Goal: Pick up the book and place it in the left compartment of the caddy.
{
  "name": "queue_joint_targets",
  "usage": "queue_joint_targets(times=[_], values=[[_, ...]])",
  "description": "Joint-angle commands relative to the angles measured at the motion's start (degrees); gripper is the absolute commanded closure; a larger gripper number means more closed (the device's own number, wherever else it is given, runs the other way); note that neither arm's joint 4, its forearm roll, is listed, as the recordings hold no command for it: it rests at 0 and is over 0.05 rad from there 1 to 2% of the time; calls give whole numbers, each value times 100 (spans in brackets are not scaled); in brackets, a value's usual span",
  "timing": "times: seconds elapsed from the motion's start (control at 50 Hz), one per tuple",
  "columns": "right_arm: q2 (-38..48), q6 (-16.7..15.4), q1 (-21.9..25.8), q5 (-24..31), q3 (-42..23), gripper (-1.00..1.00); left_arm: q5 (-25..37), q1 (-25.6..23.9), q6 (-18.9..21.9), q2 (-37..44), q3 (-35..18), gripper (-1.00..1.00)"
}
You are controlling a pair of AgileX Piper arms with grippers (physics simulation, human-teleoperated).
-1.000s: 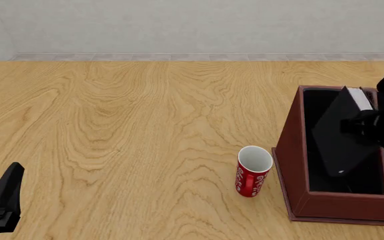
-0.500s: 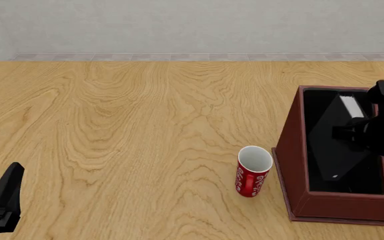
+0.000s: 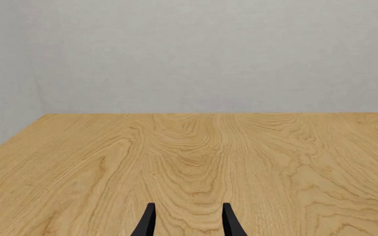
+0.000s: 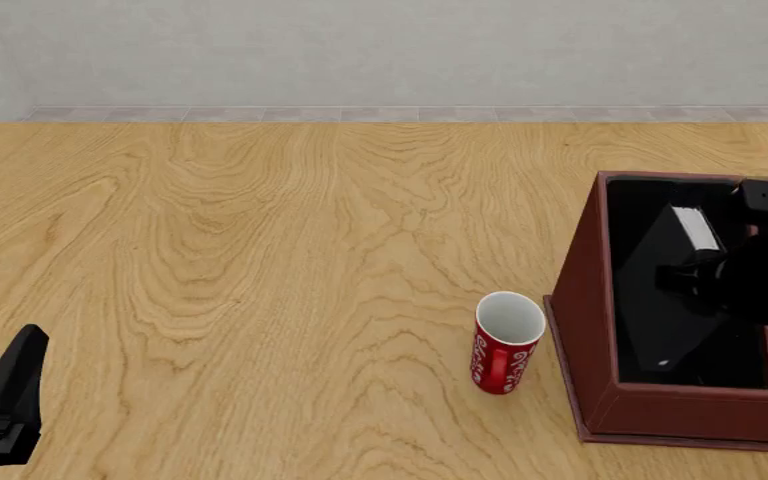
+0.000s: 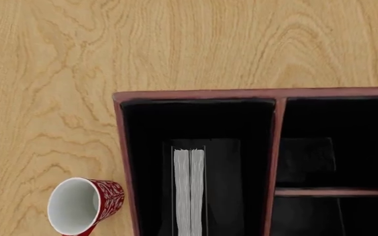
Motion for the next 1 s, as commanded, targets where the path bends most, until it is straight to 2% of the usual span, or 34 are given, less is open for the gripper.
queue_joint_targets(times=[0.02,0.34,0.48,1.0], values=[[63,123,0,-155,44,100,0,0,-1,0,0,-100],[262,132,-19,-446,196,100,0,1,0,0,0,-100],[359,40,-59,-525,193,100,0,0,0,0,0,-100],[653,140,15,-961,427,100,0,0,0,0,0,-100]])
